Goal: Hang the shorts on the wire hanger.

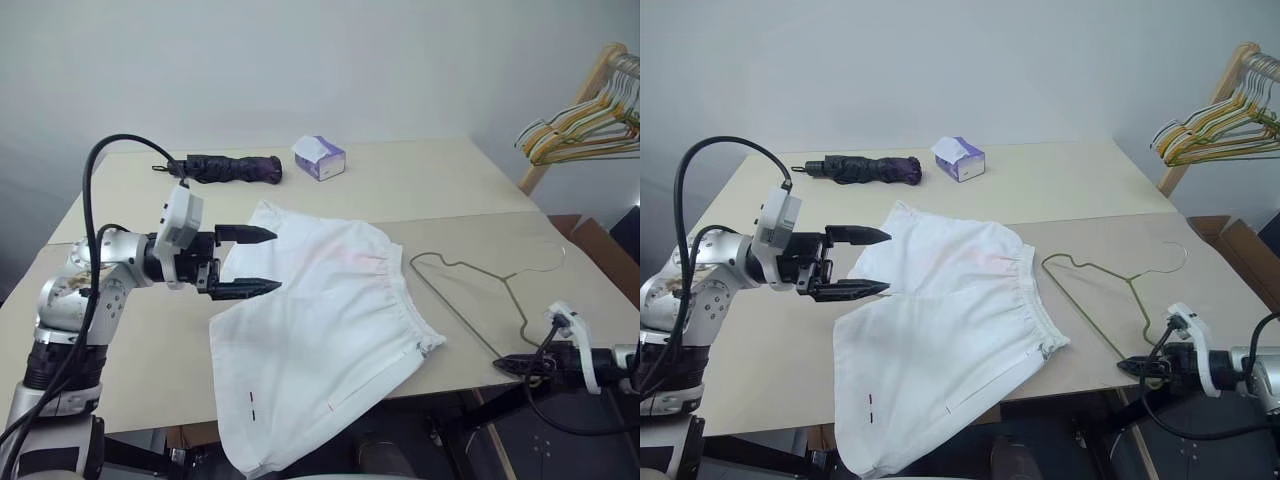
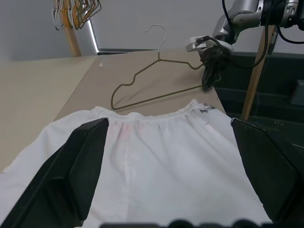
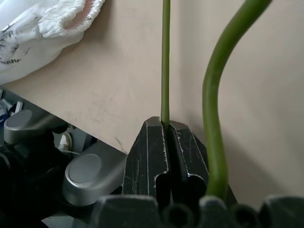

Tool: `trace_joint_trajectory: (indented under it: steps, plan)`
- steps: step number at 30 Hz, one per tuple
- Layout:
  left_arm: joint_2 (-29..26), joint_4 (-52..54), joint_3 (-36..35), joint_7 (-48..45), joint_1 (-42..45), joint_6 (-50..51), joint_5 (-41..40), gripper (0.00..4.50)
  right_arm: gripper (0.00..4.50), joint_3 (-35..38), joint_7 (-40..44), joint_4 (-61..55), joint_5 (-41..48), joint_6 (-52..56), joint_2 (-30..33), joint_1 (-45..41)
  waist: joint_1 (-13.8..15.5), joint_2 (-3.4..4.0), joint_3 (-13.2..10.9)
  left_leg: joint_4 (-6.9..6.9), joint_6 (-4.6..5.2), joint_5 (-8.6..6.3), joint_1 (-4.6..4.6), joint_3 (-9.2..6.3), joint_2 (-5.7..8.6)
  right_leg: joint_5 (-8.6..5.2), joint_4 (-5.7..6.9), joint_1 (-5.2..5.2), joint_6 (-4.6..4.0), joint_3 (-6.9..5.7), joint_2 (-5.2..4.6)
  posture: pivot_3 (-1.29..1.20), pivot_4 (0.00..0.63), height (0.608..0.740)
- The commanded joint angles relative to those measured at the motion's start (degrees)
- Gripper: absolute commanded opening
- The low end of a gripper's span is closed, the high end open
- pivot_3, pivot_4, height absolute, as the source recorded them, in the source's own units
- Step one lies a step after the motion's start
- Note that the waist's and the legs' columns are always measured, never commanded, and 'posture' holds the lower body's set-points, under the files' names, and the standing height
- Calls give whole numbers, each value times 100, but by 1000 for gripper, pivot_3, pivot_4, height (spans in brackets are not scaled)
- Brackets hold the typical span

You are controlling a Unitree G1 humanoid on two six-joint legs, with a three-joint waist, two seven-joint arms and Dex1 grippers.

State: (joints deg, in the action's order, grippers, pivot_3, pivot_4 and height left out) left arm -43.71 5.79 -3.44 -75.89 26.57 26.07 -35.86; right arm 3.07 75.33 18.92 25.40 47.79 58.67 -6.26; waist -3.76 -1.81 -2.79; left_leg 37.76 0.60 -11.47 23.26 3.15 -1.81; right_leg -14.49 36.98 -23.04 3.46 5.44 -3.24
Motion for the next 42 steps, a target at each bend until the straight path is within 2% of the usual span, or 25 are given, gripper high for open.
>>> trace_joint_trajectory:
  steps: [1, 10, 16, 23, 27, 31, 37, 42]
  plan:
    - [22, 34, -77, 79, 157, -58, -1, 4450, 0, -97, 139, -212, -12, -133, -46, -204, 0, 0, 0, 0, 0, 0, 0, 0, 0, 0, 0, 0, 0, 0, 0, -15, 47, 740]
    - [14, 109, -85, 99, 92, -45, -22, 4450, 0, -226, 164, 28, -79, -230, -178, -654, 16, 0, -1, 0, 0, 0, 3, 0, 0, 2, -1, -2, 3, 0, 0, -3, 36, 740]
    - [0, 147, -83, 126, 75, -59, -5, 4450, 0, -561, 324, 187, -283, -353, -258, -944, 22, 1, -1, 0, 0, 0, 4, 0, 0, 2, -2, -3, 4, 0, 0, 4, 30, 740]
    - [-20, 225, -106, 198, 43, -52, 1, 4450, 0, -589, -311, 1108, -695, -550, -738, -1737, -3, 0, 0, 0, 0, 0, 2, 0, -1, 4, -3, -1, 5, 0, 2, 13, 26, 740]
    - [-47, 268, -124, 209, 8, -44, -8, 4450, 0, -553, -318, 1304, -754, -638, -767, -1882, 37, 0, 0, 0, 0, -1, 5, -1, 1, 5, -4, -1, 5, 0, 1, 19, 24, 740]
    - [-41, 259, -116, 223, 19, -51, -8, 4450, 0, -534, -169, 1354, -739, -664, -678, -1886, 76, 0, 0, 0, 0, -1, 5, 0, 1, 6, -6, 0, 7, 0, 1, 21, 21, 740]
    - [-21, 223, -86, 219, 50, -77, 4, 4450, 0, -912, 600, 909, -712, -436, -441, -1756, 121, 1, 0, 0, 0, -1, 10, 0, 0, 6, -6, -6, 7, -1, 1, 14, 19, 740]
    - [-25, 217, -72, 215, 71, -79, 18, 4450, 0, -1160, 716, 978, -878, -451, -492, -1944, 116, 1, 0, 0, -1, -2, 8, 0, 0, 6, -5, -6, 6, -1, 2, 23, 23, 740]
